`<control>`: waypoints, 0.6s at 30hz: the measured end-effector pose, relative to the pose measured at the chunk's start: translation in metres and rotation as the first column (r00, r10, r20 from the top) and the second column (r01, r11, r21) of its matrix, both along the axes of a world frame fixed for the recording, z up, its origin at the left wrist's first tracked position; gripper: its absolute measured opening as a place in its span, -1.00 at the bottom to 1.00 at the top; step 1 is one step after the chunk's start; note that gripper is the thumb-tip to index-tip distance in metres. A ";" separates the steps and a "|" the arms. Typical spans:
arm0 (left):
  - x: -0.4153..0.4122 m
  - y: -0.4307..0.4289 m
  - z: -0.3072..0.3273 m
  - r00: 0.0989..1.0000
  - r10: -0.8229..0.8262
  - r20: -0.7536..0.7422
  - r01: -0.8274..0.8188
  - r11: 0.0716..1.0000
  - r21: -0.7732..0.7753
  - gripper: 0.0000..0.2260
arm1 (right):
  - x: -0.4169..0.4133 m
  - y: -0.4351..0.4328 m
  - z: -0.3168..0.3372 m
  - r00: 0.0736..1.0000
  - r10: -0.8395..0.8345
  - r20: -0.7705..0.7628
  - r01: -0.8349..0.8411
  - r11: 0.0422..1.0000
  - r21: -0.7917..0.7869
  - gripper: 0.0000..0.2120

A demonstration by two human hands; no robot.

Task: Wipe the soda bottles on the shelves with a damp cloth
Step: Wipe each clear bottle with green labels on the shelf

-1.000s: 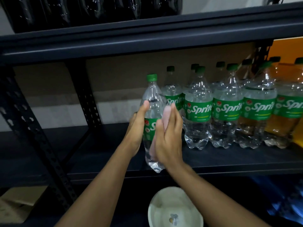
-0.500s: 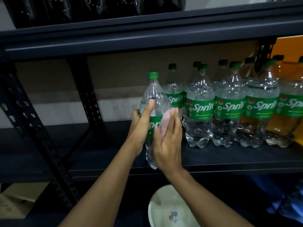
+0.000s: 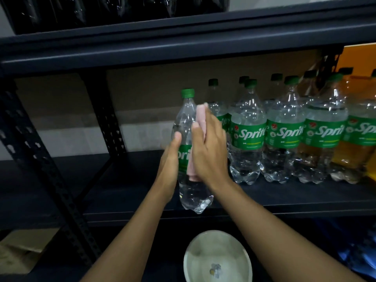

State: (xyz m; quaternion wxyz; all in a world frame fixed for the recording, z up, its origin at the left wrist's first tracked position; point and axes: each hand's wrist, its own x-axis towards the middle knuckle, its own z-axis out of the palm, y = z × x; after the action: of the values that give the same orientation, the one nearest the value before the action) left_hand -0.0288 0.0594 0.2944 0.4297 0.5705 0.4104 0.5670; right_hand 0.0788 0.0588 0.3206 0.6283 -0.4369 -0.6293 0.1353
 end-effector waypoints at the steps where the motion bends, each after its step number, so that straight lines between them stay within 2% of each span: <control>1: 0.001 -0.001 -0.007 1.000 -0.006 0.008 0.006 1.000 -0.001 -0.26 | 0.000 0.004 0.007 0.999 0.025 -0.032 -0.026 1.000 -0.016 -0.49; 4: 0.007 -0.005 -0.023 0.993 0.101 -0.059 -0.101 0.995 0.007 -0.17 | 0.002 0.006 0.003 0.984 0.081 -0.157 -0.091 0.994 -0.058 -0.62; 6: 0.012 -0.005 -0.026 0.985 0.164 -0.052 -0.165 0.986 -0.003 -0.16 | 0.004 0.005 -0.009 0.958 0.107 -0.265 -0.139 0.984 -0.108 -0.75; 8: 0.017 -0.006 -0.027 0.979 0.203 0.001 -0.203 0.979 -0.012 -0.23 | 0.007 0.002 -0.025 0.941 0.134 -0.310 -0.189 0.970 -0.154 -0.70; 10: 0.021 -0.008 -0.027 0.969 0.243 0.039 -0.242 0.970 -0.017 -0.33 | 0.009 -0.002 -0.044 0.935 0.164 -0.315 -0.236 0.950 -0.206 -0.49; 13: 0.024 -0.012 -0.031 0.928 0.355 0.112 -0.349 0.935 -0.070 -0.31 | 0.014 -0.012 -0.070 0.939 0.169 -0.299 -0.272 0.898 -0.347 -0.41; 15: 0.025 -0.017 -0.029 0.886 0.411 0.213 -0.384 0.910 -0.159 -0.23 | 0.021 -0.022 -0.079 0.952 0.173 -0.250 -0.268 0.867 -0.420 -0.47; 18: 0.028 -0.032 -0.011 0.849 0.390 0.356 -0.309 0.914 -0.265 -0.22 | 0.034 -0.040 -0.085 0.961 0.165 -0.221 -0.245 0.881 -0.406 -0.63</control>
State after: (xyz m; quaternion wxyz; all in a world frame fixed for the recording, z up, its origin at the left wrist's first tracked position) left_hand -0.0003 0.0270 0.2831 0.4481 0.3120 0.4650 0.6969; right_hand 0.1127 0.0192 0.2354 0.5529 -0.4811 -0.5675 0.3752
